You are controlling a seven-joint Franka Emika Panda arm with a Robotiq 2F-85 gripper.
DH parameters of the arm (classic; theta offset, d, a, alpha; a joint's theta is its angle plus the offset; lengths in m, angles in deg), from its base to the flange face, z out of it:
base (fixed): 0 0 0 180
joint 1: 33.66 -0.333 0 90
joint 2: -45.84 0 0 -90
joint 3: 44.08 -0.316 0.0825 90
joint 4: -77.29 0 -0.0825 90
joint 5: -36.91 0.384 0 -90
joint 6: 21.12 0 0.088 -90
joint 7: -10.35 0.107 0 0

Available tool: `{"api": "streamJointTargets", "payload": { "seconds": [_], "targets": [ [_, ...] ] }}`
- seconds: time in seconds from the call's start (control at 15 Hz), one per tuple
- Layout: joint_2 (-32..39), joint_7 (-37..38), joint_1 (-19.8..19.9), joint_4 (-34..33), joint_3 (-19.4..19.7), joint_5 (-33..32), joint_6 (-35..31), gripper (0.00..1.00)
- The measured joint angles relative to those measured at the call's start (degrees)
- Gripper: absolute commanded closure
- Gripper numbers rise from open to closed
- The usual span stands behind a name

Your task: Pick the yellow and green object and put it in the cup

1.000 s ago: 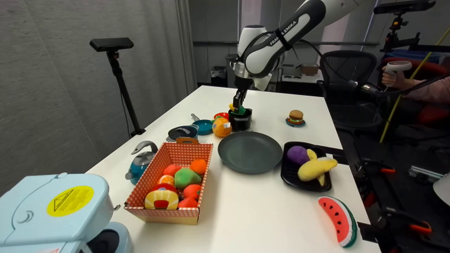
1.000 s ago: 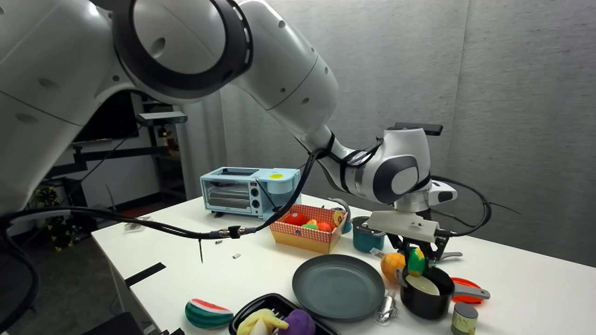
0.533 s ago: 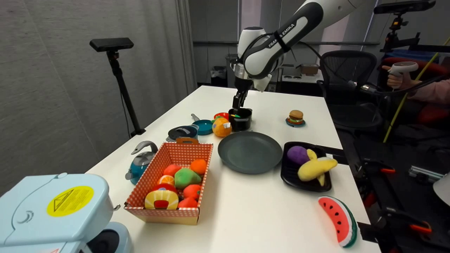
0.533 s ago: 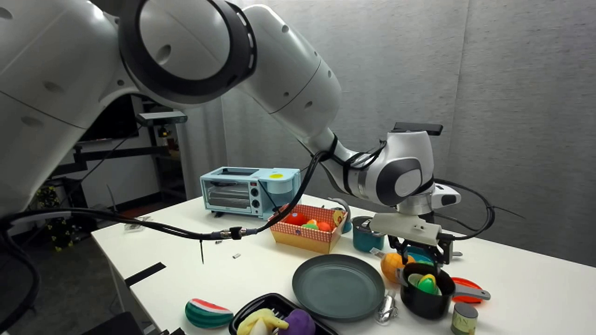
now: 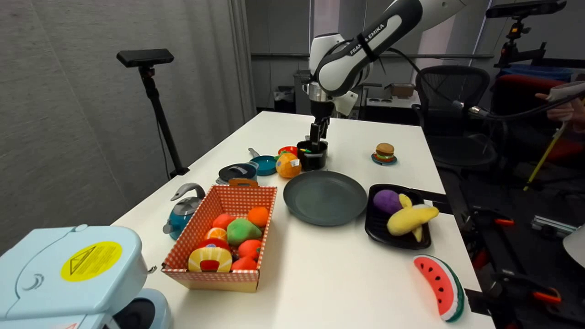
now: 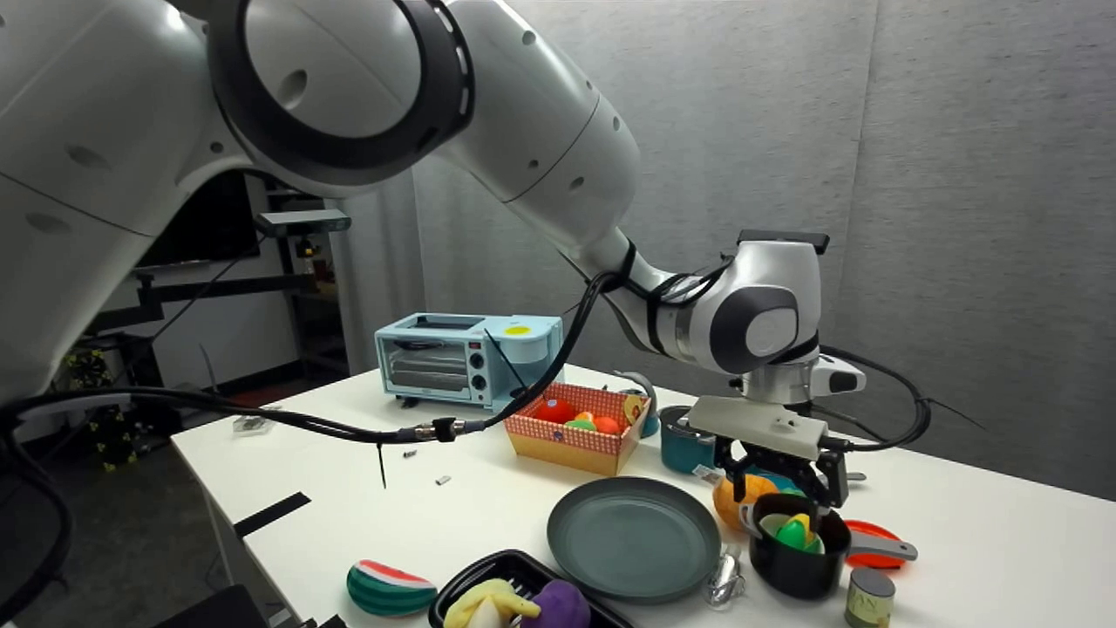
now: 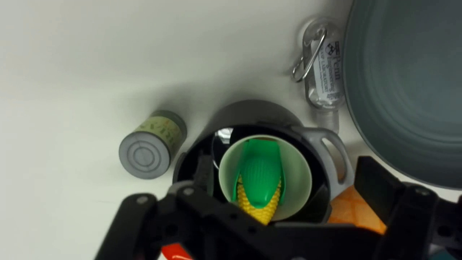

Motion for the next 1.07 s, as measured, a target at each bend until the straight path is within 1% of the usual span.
{"api": "streamJointTargets", "payload": {
  "seconds": [0.2,0.47,0.6,0.8,0.93,1.07],
  "targets": [
    [-2.56,-2.27,1.25,1.86,0.23,0.10,6.50,0.00],
    [-8.45,-6.37,2.23,9.54,2.82,-0.16,11.35,0.00],
    [-11.82,-8.08,2.36,14.55,4.71,-1.09,12.54,0.00],
    [-16.69,-10.33,2.38,22.12,7.26,-4.74,15.24,0.00],
    [-18.67,-10.97,2.38,24.87,7.76,-5.16,15.35,0.00],
    [-19.32,-10.99,2.33,25.54,7.67,-5.19,15.35,0.00]
  ]
}}
